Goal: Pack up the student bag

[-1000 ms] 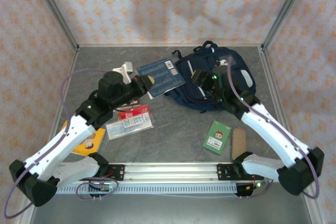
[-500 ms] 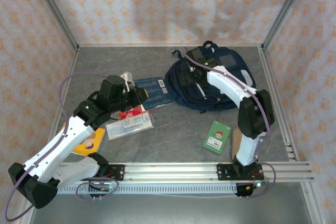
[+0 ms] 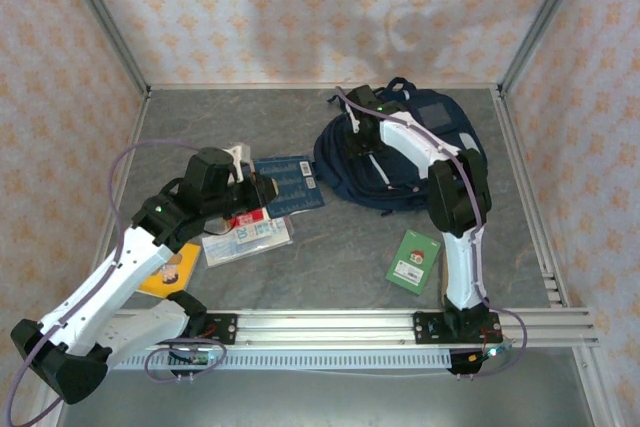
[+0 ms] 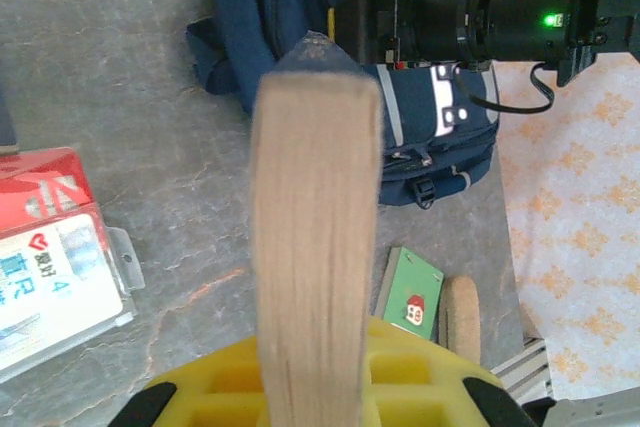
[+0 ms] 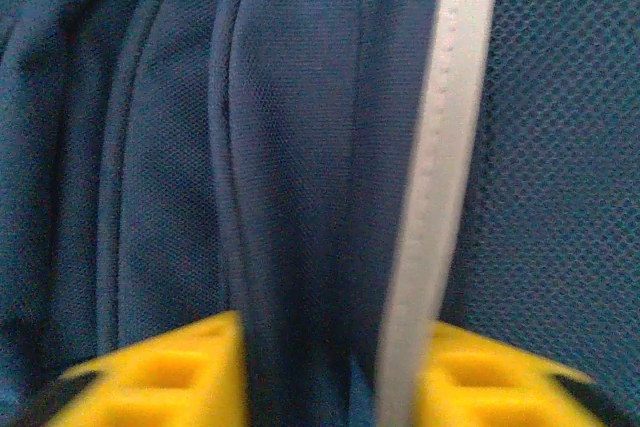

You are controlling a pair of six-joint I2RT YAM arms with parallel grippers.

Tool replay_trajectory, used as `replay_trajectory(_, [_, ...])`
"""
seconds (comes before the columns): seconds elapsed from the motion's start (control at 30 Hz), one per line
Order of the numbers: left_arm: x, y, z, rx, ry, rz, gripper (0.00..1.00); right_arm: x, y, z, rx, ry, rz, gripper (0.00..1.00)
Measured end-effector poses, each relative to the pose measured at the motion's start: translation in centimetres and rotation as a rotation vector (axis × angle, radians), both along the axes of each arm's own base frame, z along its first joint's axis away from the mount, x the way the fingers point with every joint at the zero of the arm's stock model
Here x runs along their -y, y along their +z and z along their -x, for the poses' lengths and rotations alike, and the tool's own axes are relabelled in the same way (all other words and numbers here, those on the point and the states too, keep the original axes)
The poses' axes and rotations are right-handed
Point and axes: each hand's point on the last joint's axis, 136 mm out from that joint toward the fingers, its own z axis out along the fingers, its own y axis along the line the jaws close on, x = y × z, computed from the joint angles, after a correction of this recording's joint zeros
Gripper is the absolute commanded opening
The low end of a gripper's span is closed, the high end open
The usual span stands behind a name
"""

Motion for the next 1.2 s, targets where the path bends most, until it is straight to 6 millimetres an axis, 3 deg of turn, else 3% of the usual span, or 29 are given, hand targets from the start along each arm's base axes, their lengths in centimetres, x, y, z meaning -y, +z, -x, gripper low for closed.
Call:
replay_trajectory(0.07, [-0.2,-0.2,0.1,-0.003,0.000,-0.013,0.00,-0.2,0.0,0.1,-0.002,0.013,-0.005,0.00])
replay_trajectory(0.23, [-1.2,-0.9,0.1,-0.018,0.030,-0.052,0.00,0.0,0.6,0.5,0.011,0.031,-0.011,0.00])
replay_trajectory(0.37, [-1.4,-1.5,-0.5,-0.037,0.048,-0.074,0.00,0.5,3.0,2.6,0.050,0.089,-0.038,0.00])
replay_trajectory(0.53, [-0.8,-1.9,-1.8,-0.059,0.051,-0.088,0.00,1.5,7.6,6.2,0.115,0.209,-0.095,0.00])
replay_trajectory(0.73, [0.7,-1.3,-3.5,-0.027,0.031,-0.043,0.00,2.5,12.3,8.4,0.189,0.257,-0.226,0.00])
replay_trajectory(1.0, [4.0,0.7,-5.9,0.036,-0.019,0.115,0.00,3.4,14.4,9.7,0.180,0.237,-0.433,0.00])
replay_trajectory(1.2, [6.3,-0.7,-8.1,0.013,-0.043,0.191,0.00,3.4,15.5,9.7,0.174,0.221,-0.589,0.00])
